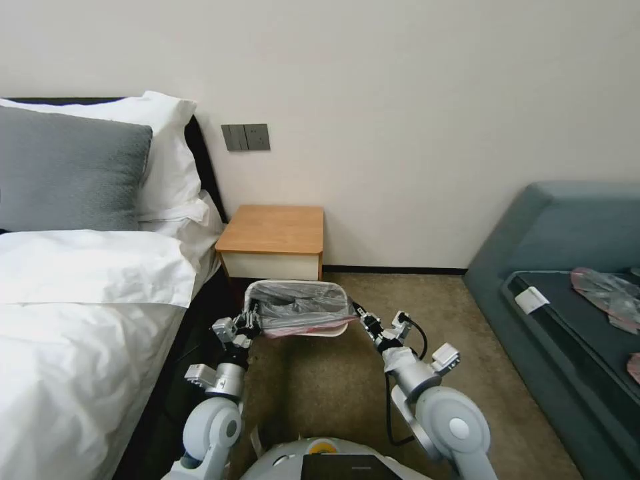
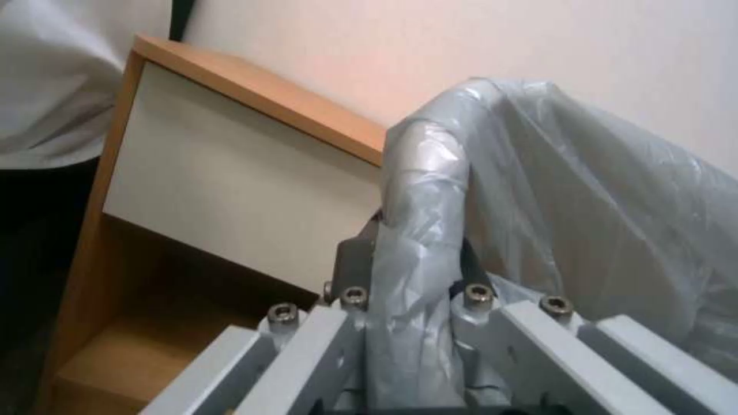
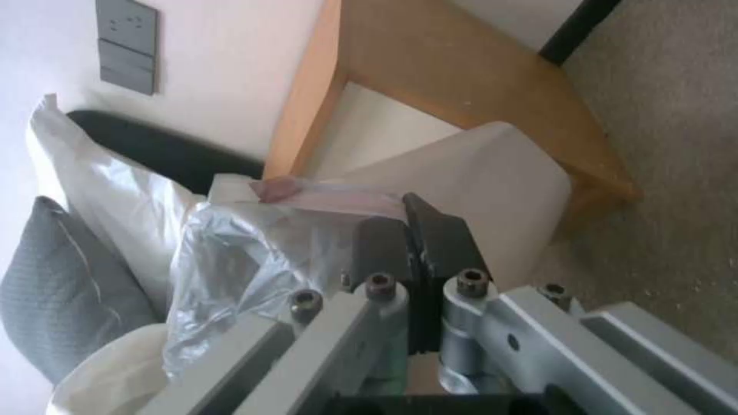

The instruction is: Pick up the garbage bag from the table and place it over the trash can.

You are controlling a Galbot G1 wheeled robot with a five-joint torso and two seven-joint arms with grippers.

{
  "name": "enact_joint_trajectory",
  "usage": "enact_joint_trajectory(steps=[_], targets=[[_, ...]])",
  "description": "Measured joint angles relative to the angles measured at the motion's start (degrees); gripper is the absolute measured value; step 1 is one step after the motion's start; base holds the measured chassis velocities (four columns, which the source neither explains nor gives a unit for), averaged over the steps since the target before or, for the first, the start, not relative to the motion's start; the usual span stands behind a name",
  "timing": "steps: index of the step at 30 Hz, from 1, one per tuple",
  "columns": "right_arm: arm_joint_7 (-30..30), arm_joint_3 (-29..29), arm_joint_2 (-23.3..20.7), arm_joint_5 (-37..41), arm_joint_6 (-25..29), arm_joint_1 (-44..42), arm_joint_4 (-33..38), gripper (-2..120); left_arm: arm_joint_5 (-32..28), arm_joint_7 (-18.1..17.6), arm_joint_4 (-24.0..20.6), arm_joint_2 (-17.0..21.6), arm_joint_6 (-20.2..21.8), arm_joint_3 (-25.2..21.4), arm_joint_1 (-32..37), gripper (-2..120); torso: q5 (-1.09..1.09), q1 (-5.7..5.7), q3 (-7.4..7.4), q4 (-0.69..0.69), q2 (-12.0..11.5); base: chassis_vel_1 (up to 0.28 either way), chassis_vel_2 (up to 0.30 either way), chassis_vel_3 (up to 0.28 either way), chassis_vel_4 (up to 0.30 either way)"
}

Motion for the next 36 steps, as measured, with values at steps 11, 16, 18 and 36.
enact_joint_trajectory(steps=[11, 16, 18, 36], targets=[[1.98, -0.32, -0.38, 0.69, -1.2, -2.69, 2.03, 0, -0.6, -0.83, -0.24, -0.16, 0.23, 0.47, -0.77, 4, 0.0, 0.0, 0.0, 0.0, 0.0, 0.0, 0.0, 0.0, 0.0], [1.57, -0.58, -1.2, -1.89, -1.56, -4.18, 2.39, 0, -1.15, -1.24, -0.33, -0.27, 0.45, 0.53, -1.25, 4, 0.0, 0.0, 0.0, 0.0, 0.0, 0.0, 0.0, 0.0, 0.0], [1.34, -0.54, -1.33, -2.54, -1.41, -4.48, 2.21, 0, -1.32, -1.4, -0.38, -0.28, 0.52, 0.54, -1.38, 4, 0.0, 0.0, 0.0, 0.0, 0.0, 0.0, 0.0, 0.0, 0.0], [-2.39, 0.88, -1.36, -3.25, -0.37, -2.73, 3.1, 23, 2.13, -0.1, 0.97, 0.38, -0.12, 0.2, -0.12, 4, 0.0, 0.0, 0.0, -0.01, 0.0, 0.0, 0.0, 0.0, 0.0]])
